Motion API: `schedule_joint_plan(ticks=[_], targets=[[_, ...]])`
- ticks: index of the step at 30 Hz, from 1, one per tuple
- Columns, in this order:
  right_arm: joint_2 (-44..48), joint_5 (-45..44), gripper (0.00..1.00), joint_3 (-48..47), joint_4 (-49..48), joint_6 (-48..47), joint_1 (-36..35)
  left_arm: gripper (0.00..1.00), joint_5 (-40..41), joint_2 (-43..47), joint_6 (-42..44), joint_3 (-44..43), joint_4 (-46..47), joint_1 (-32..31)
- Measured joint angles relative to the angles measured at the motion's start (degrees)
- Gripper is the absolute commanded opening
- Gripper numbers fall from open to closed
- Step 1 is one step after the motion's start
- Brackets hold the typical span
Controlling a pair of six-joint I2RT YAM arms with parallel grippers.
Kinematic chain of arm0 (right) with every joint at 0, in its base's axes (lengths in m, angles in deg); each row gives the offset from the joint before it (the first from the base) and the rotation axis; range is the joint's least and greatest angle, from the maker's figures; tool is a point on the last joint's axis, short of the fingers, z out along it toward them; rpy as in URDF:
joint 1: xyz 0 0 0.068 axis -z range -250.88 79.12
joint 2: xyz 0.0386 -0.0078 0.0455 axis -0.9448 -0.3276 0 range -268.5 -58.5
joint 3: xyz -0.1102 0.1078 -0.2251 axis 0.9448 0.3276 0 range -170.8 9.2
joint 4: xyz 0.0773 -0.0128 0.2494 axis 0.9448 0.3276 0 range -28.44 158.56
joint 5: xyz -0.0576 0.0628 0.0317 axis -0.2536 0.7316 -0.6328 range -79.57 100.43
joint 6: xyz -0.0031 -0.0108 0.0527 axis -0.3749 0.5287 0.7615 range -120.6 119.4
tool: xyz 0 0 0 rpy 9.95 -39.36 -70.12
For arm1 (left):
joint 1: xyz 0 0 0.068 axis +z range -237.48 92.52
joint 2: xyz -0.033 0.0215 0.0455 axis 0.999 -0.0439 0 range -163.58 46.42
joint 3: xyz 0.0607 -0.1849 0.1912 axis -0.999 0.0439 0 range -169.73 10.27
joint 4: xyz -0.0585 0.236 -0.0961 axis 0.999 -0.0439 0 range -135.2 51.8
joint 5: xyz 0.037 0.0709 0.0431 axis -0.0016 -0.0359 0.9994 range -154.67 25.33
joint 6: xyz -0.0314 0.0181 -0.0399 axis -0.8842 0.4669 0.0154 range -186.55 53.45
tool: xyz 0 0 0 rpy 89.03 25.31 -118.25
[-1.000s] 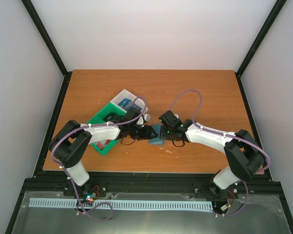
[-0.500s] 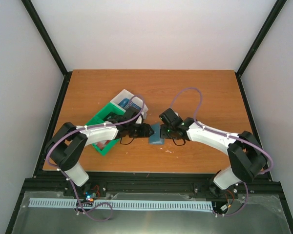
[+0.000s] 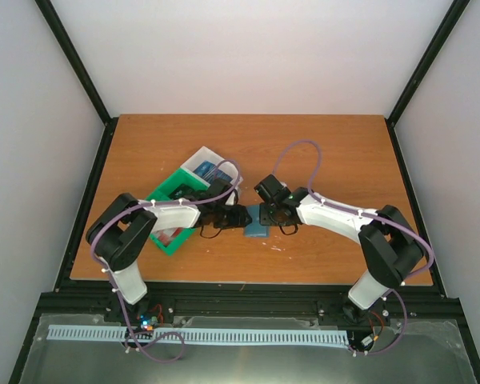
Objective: Put the credit cards into the card holder
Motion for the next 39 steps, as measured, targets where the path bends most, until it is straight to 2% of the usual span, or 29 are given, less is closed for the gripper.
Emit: schedule_joint_plan(ticks=[8,17,21,24,34,39], targets=[[-1.42,-0.90,0.32,0.00,0.70,-0.35,0.00,0.41,0.24,-1.92,-0.57,-1.66,0.26,0.00],[-2.45,-2.47,0.21,-0.59,1.75,-0.13,0.00,0.37,2.45,-2.99,-0.92,-3.65,-2.38,-0.42],[-2.45,-3.13,0.35,-1.20,2.45,0.04,0.00,0.37,3.32,-3.34,-0.92,-4.20,-2.82,-0.68],[-2.45,-2.95,0.42,-1.51,2.49,-0.13,0.00,0.37,3.69,-3.54,-0.92,-4.46,-2.82,-0.76],[-2.54,-1.18,0.45,-1.53,2.16,-0.31,0.02,0.37,3.91,-3.63,-1.44,-4.48,-2.64,-0.85],[-2.56,-1.07,0.54,-1.53,1.70,-0.31,0.02,0.37,3.91,-3.63,-1.77,-4.42,-2.54,-0.85]])
